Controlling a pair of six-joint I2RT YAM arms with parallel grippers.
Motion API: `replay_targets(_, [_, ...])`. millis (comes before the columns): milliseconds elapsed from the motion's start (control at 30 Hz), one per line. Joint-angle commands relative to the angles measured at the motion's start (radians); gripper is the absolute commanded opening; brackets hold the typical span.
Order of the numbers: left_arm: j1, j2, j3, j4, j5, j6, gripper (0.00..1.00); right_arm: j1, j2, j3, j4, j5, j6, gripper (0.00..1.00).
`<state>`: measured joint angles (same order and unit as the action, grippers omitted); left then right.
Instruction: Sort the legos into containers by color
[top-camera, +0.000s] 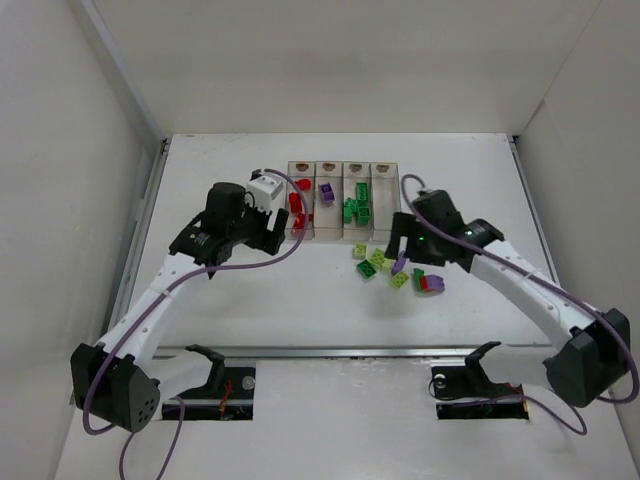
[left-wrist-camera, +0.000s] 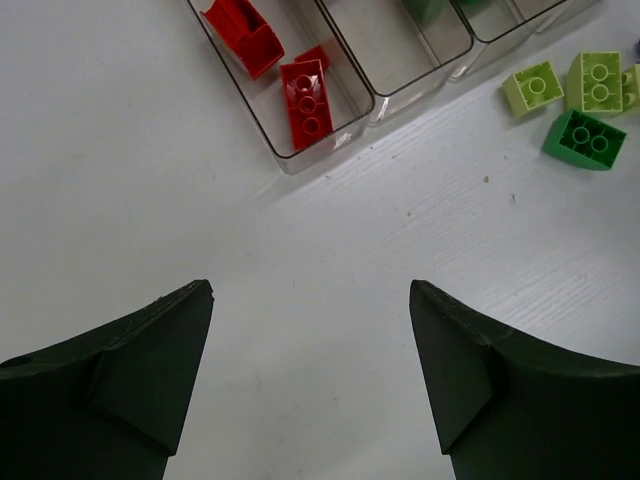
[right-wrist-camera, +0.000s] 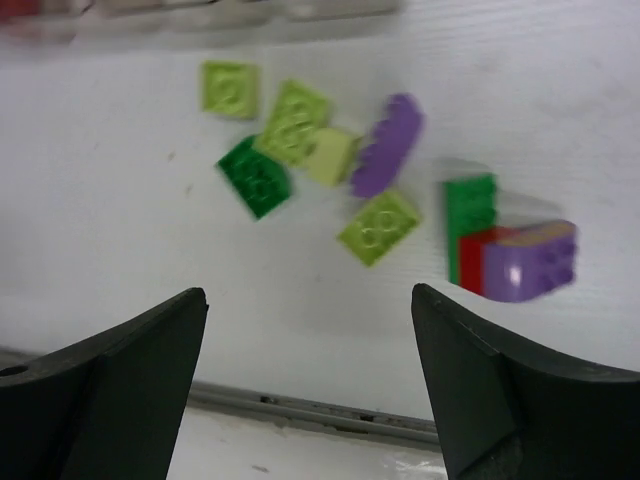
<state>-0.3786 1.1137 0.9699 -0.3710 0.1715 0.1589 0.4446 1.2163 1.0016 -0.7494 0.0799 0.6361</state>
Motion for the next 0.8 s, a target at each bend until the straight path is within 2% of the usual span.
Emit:
replay_targets(0, [-0.002,-0.014,-0.011,0.037,0.054,-0.015,0.76,0.2,0.072,0.081,0.061,0.021,-0.205,0.88])
replay_targets(100, [-0.002,-0.014,-0.011,0.037,0.042,-0.015,0.76,0.314,0.273,0.172,0.015,0.076,-0.286,0.88])
replay_targets(167, [-0.002,-0.023,-0.011,0.037,0.042,-0.015,0.76,0.35,0.41,0.247,-0.01,0.106,-0.317,0.86])
replay_targets(267, [-0.002,-0.032,-0.02,0.037,0.033,-0.015,0.76,0.371,0.515,0.314,-0.027,0.161,-0.317,0.81])
replay_targets(600, [0.007,-0.032,-0.02,0.037,0.023,-0.005,0.76,0.371,0.628,0.378,-0.084,0.198,-0.293,0.78])
replay_targets(667, [0.007,-0.032,-0.02,0.037,0.023,-0.005,0.76,0.371,0.64,0.368,-0.07,0.189,-0.292,0.81])
replay_targets(767, [0.007,-0.022,-0.02,0.046,0.023,-0.005,0.76,0.362,0.684,0.368,-0.059,0.166,-0.305,0.82])
